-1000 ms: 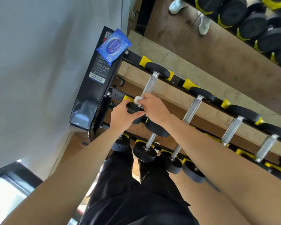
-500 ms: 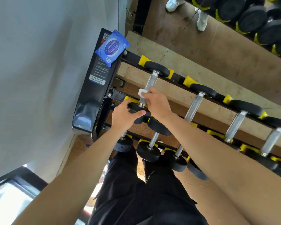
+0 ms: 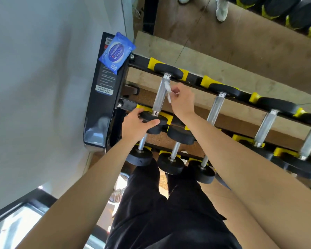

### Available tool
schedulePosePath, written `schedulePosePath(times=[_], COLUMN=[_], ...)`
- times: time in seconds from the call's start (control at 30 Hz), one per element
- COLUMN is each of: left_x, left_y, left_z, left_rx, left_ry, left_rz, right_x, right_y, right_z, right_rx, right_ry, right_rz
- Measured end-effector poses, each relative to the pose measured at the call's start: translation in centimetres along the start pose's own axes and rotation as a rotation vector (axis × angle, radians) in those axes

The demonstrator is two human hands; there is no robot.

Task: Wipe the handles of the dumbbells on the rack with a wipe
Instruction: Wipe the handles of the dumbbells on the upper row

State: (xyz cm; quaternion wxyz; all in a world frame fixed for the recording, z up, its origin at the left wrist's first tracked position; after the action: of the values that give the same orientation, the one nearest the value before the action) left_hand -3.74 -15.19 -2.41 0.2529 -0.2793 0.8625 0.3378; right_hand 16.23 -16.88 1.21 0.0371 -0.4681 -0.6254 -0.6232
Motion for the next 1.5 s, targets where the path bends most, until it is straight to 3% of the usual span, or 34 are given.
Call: schedulePosePath(times=[0.1, 0.3, 0.4, 0.47, 0.53, 0.63, 0.7, 0.77, 0.93, 1.2, 1.3, 1.4, 1.5], left_x=[0.1, -0.7, -2.0, -3.7, -5.6, -7.6, -8.0, -7.9, -6.6, -5.2, -5.5, -5.3, -4.2], left_y=[0.0, 0.2, 1.0, 1.6, 1.8, 1.3, 0.9, 0.9, 0.9, 3.4, 4.0, 4.2, 4.2], left_z=[0.1, 0.5, 0.8, 0.7, 0.7, 0.5, 0.5, 0.6, 1.0, 2.5, 2.8, 3.4, 4.2], left_rx=[-0.001, 0.043, 0.010, 0.002, 0.119, 0.446, 0.579, 0.595, 0.487, 0.363, 0.436, 0.342, 0.362], left_ry=[0.009, -0.003, -0.064, -0.150, -0.231, -0.204, -0.138, -0.081, 0.022, -0.096, -0.040, 0.156, 0.048], left_rz=[-0.001, 0.097, 0.146, 0.022, -0.162, -0.321, -0.335, -0.365, -0.373, -0.039, -0.068, -0.175, -0.012], right_x=[-1.1, -2.1, -2.0, -1.9, -1.6, -1.3, -1.3, -1.5, -1.6, -2.5, -2.6, -2.6, -2.6], right_y=[-2.5, -2.2, -0.9, -0.3, 0.1, 0.2, 0.3, 0.4, 0.1, -0.3, -0.5, -1.0, -1.9], right_z=[-1.9, -4.2, -4.1, -3.9, -3.8, -3.4, -3.0, -2.9, -3.4, -3.3, -2.9, -2.6, -2.5], right_rx=[0.055, 0.238, 0.294, 0.362, 0.453, 0.474, 0.370, 0.295, 0.261, 0.373, 0.362, 0.370, 0.398], right_ry=[-0.135, -0.083, -0.125, -0.206, -0.238, -0.264, -0.302, -0.324, -0.315, -0.407, -0.307, -0.179, -0.067], right_rz=[0.109, 0.262, 0.483, 0.689, 0.830, 0.919, 0.859, 0.777, 0.679, 0.790, 0.651, 0.485, 0.251])
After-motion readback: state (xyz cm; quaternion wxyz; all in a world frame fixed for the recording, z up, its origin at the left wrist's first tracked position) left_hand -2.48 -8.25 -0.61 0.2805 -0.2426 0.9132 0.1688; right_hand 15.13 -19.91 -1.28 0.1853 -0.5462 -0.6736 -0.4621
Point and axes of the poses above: each hand's wrist, its own z-axis towards the middle knuckle, its own y-axis out of the back of the hand, x = y × z, the point moved 4 cm from there along z, towards the middle knuckle, and after that the axes turned 6 degrees about y, right-handed, at the moved point
